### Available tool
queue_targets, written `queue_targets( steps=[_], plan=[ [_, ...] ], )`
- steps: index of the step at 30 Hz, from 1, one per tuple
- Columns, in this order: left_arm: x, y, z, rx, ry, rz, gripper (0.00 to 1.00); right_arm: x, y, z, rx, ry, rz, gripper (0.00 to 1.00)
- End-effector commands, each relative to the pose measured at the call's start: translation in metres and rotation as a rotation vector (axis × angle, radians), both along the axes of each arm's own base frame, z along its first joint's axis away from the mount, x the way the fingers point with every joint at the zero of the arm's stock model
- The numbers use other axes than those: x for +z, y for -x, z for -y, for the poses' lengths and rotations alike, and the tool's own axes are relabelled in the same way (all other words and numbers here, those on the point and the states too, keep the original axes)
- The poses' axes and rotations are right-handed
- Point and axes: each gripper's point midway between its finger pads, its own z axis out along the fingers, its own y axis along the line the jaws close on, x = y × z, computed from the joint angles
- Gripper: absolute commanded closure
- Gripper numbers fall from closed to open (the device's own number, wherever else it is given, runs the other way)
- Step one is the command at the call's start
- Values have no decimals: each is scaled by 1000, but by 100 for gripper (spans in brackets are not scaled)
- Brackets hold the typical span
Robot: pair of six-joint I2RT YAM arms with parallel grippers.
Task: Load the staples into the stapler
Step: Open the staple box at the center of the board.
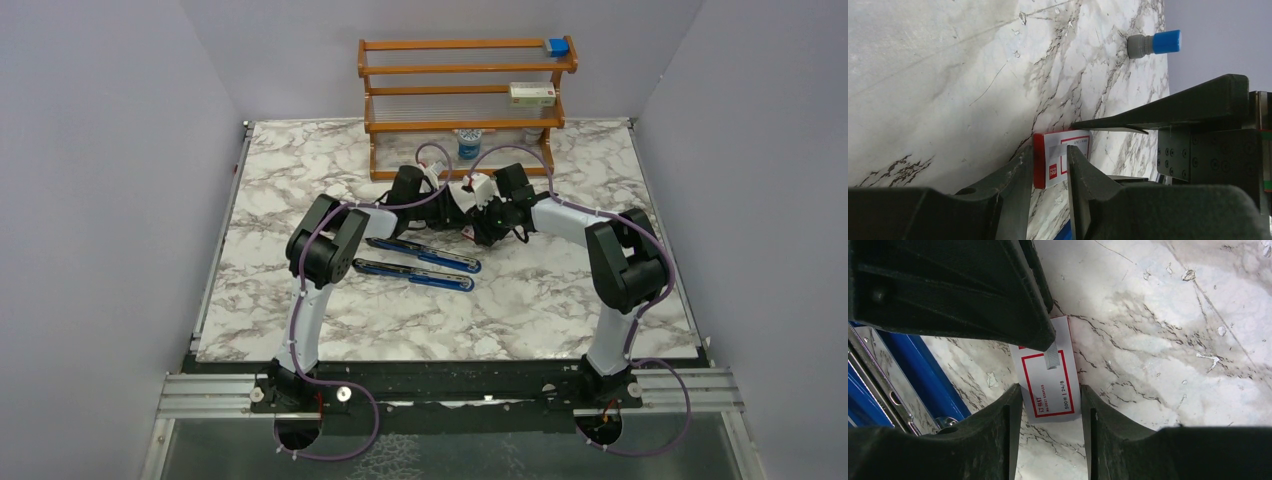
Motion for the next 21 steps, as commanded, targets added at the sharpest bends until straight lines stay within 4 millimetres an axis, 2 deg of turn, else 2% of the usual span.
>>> queue_targets(
  steps=[1, 6, 14, 21],
  plan=[
    [1, 4, 7, -34, 23, 15, 67, -28, 31, 5, 9, 16, -140, 55],
    [1, 9, 10, -53, 21, 21, 67, -29, 31, 4, 10, 16, -143, 55],
    [-10, 31, 19, -99, 11, -4, 67, -29, 30, 3, 15, 12, -143, 54],
    [-9, 44, 30, -149, 23, -9, 67, -27, 29, 0, 23, 3, -142, 53]
  ],
)
